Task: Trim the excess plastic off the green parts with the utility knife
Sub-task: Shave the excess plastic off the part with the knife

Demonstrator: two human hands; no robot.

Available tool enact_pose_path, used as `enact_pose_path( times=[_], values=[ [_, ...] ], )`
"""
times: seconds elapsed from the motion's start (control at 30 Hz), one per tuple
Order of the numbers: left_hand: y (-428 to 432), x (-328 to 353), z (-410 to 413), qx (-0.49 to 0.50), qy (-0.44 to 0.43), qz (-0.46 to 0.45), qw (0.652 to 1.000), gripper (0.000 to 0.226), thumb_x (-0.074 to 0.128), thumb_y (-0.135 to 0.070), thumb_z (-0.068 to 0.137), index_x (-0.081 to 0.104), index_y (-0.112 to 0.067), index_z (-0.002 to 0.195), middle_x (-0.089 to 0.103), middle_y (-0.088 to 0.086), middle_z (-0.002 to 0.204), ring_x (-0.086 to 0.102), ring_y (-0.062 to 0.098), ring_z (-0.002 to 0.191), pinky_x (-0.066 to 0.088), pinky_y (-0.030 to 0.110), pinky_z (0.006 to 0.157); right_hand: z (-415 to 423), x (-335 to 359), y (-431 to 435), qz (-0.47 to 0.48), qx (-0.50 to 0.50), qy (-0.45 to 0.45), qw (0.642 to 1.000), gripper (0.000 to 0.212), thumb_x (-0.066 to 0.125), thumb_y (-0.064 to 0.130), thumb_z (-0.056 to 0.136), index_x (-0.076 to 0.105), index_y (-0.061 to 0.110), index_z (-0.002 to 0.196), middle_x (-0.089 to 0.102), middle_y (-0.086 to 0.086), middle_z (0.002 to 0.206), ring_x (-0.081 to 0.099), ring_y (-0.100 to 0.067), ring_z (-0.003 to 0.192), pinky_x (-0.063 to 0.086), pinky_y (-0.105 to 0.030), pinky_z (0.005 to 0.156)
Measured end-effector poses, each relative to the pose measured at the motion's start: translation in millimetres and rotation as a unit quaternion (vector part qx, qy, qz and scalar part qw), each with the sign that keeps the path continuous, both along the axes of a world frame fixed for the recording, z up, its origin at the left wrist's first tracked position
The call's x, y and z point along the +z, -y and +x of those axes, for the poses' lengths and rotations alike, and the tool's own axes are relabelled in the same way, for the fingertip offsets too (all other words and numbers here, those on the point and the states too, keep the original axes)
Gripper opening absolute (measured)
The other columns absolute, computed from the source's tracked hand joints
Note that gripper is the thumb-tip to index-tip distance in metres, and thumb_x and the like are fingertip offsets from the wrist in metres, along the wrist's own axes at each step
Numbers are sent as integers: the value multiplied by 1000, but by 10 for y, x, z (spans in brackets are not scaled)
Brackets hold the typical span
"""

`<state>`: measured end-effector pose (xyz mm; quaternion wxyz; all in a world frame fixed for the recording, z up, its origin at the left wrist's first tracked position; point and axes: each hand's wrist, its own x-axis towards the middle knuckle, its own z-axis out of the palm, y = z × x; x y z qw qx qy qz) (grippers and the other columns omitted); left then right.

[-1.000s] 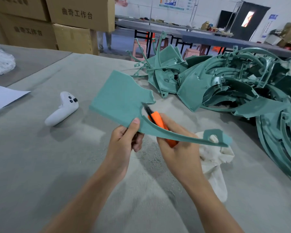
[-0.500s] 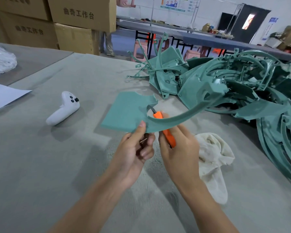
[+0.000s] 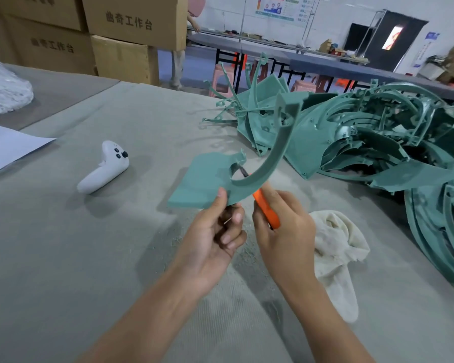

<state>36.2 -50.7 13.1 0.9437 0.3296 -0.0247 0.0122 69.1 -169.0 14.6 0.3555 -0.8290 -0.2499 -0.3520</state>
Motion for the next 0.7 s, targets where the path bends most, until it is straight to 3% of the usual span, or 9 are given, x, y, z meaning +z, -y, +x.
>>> enact_pose_path(
  times=[0.13,0.23,0.37,0.5,0.7],
  values=[
    [-11,-7,4,5,6,-4,1000,29,53,-39,89,72,-21,77,50,-5,61,28,3,38,29,16,40,-5,-21,-13,-17,41,2,999,49,70,1,83,65,14,129,65,-2,89,57,-11,67,49,-26,59],
    [-16,-3,1,3,17,6,1000,30,52,-40,90,73,-25,76,51,-5,61,28,4,38,30,16,41,25,-9,10,24,28,25,999,41,66,4,84,68,11,124,65,-2,86,55,-10,65,45,-19,59],
    [4,-9,-11,-7,24,14,1000,30,51,-39,92,74,-25,78,51,-5,62,29,4,39,31,16,42,59,-1,12,29,-17,20,999,36,72,-2,83,71,6,118,66,-5,87,57,-15,66,46,-26,59],
    [-4,-14,-6,-5,30,16,999,31,50,-38,93,74,-24,78,52,-5,62,30,3,39,28,16,42,40,-9,-4,11,49,-3,999,31,70,0,84,72,7,114,67,-4,87,61,-16,69,50,-30,61],
    [-10,-9,10,-3,26,17,1000,30,51,-38,92,73,-27,75,50,-5,61,30,4,40,32,16,42,87,-2,37,50,31,-12,998,31,69,0,85,72,8,115,62,3,81,52,-9,63,41,-15,59]
  ],
)
